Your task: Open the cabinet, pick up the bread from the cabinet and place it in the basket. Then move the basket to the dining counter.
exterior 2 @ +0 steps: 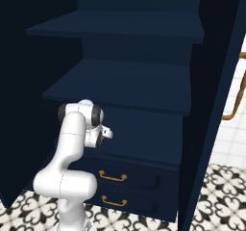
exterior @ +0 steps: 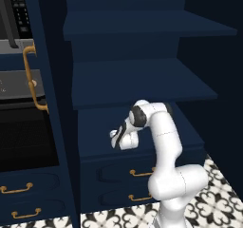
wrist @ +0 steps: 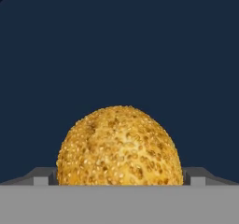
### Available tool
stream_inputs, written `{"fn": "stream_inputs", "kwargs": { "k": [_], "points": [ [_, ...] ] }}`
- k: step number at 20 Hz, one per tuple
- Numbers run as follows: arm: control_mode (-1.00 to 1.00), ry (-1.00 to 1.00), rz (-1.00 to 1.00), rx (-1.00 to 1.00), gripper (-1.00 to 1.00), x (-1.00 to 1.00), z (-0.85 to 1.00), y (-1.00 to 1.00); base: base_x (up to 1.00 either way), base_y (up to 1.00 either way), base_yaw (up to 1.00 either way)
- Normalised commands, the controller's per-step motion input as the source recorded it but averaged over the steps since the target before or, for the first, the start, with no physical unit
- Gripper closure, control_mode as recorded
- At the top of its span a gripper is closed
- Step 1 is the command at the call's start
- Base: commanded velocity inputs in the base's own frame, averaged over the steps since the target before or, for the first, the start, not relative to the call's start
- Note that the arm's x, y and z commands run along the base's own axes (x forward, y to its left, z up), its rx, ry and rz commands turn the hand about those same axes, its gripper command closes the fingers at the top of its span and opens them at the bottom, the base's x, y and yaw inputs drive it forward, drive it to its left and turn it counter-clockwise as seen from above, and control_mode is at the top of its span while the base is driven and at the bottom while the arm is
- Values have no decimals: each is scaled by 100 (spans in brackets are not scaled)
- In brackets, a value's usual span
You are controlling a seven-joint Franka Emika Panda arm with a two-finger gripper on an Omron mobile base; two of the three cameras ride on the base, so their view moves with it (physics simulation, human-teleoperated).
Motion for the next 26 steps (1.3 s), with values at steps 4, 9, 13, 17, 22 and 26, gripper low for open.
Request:
{"fn": "stream_inputs", "kwargs": {
  "k": [4,9,13,17,22,26],
  "points": [
    [-100,-4,0,0,100,-97,7,-10,0,0,0],
    [-100,-32,0,2,100,-79,73,-3,0,0,0],
    [-100,-57,0,5,100,-48,100,0,0,0,0],
    [-100,-41,0,3,100,-63,84,0,0,0,0],
    [-100,-10,0,0,100,-84,68,-8,0,0,0],
    [-100,-1,0,0,100,-67,78,-4,0,0,0]
  ]
}}
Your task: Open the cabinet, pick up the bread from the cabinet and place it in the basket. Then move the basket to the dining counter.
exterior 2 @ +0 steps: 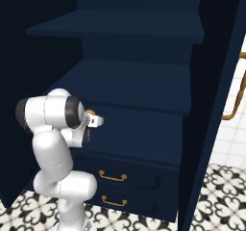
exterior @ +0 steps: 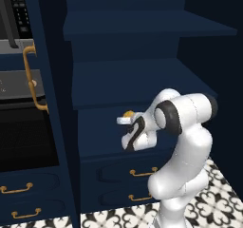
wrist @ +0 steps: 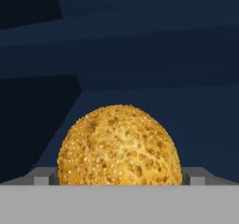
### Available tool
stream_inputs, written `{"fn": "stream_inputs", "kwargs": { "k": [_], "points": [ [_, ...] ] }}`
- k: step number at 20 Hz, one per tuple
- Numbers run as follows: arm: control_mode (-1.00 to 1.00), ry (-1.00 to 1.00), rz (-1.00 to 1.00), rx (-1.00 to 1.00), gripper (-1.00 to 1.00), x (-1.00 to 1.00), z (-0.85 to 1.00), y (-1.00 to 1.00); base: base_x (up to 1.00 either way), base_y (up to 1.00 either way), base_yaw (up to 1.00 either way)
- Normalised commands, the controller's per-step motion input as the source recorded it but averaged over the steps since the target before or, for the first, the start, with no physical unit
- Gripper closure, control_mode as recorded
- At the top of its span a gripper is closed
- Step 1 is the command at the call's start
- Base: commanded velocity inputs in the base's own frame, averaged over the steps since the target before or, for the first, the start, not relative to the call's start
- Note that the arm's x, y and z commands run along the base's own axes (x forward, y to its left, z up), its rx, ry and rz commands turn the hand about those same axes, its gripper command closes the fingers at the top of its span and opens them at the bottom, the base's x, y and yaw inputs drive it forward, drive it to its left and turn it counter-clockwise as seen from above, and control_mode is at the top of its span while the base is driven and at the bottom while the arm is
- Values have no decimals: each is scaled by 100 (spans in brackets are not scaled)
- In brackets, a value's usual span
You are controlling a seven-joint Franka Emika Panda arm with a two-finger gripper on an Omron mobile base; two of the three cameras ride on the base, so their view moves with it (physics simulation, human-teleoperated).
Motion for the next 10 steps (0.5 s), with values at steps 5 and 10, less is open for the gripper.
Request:
{"fn": "stream_inputs", "kwargs": {
  "k": [5,10],
  "points": [
    [-100,-2,0,0,100,-83,85,-9,0,0,0],
    [-100,-12,0,0,100,-81,88,-13,0,0,0]
  ]
}}
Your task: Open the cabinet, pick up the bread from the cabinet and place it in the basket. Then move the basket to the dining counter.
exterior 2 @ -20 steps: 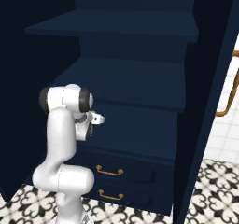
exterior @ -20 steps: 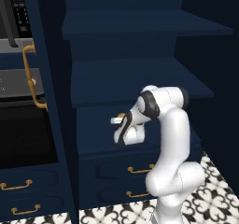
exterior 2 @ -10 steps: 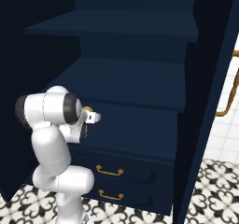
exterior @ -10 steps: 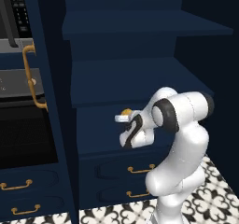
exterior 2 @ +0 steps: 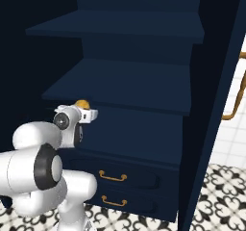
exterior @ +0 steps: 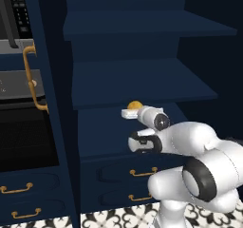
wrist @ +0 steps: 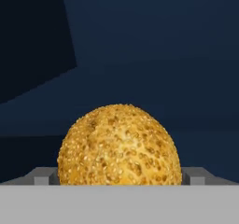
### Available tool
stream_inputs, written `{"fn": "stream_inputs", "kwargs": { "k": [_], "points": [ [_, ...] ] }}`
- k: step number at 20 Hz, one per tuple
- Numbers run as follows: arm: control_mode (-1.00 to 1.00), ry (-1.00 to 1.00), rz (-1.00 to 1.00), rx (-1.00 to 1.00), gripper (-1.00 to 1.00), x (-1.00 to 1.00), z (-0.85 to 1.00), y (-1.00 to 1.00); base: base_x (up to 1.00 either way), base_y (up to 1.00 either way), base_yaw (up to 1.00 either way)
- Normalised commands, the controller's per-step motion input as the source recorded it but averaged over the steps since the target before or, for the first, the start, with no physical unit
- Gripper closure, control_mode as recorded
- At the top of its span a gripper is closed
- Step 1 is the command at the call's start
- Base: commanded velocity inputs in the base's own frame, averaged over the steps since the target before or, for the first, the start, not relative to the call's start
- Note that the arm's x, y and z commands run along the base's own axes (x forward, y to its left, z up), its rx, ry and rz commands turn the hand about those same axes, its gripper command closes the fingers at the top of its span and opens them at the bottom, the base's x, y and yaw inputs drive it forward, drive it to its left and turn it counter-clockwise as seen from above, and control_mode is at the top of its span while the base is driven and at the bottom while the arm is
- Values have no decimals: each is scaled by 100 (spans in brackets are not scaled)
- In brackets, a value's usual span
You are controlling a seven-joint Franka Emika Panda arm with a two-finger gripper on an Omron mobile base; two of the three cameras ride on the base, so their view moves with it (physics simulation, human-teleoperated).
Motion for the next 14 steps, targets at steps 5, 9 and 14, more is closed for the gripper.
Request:
{"fn": "stream_inputs", "kwargs": {
  "k": [5,9,14],
  "points": [
    [-100,-19,0,0,100,-39,100,-5,0,0,0],
    [-100,-2,0,0,100,-38,100,-28,0,0,0],
    [-100,20,0,-2,100,-55,53,-41,0,0,0]
  ]
}}
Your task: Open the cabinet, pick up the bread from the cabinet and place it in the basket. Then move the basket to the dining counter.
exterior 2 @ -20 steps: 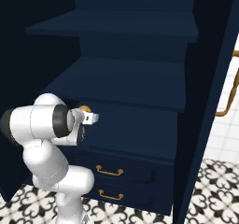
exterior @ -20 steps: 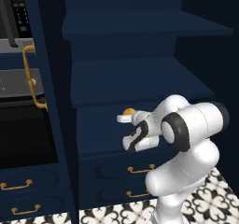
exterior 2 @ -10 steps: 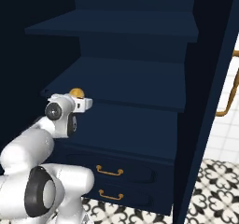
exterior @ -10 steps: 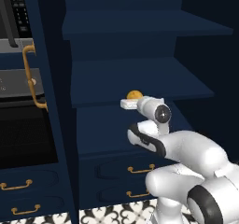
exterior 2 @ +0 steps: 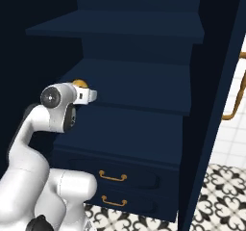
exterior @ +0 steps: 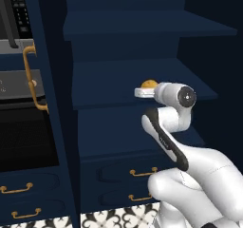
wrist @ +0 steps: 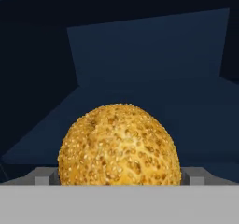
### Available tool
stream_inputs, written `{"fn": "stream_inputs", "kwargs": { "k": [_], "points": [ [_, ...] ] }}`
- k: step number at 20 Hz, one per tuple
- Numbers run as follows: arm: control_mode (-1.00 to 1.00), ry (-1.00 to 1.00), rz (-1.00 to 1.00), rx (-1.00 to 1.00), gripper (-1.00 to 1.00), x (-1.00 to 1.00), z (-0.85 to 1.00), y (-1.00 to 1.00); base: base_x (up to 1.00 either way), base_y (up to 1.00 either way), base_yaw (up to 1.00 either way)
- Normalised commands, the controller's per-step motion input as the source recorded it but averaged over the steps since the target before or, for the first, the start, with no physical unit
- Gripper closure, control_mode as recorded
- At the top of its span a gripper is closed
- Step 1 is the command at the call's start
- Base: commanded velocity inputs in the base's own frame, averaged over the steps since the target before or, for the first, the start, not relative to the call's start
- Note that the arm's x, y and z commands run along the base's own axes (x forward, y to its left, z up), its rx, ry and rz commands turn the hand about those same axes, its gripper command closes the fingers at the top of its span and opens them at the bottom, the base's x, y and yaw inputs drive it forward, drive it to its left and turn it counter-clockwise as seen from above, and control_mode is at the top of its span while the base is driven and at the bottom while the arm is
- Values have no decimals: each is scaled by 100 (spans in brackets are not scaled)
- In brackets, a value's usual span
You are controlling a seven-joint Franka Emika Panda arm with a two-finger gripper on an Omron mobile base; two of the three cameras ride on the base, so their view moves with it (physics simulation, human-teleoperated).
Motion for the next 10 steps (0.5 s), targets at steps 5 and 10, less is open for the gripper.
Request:
{"fn": "stream_inputs", "kwargs": {
  "k": [5,10],
  "points": [
    [-100,32,0,-10,100,-50,13,-11,0,0,0],
    [-100,33,-1,-15,100,-36,0,0,0,0,0]
  ]
}}
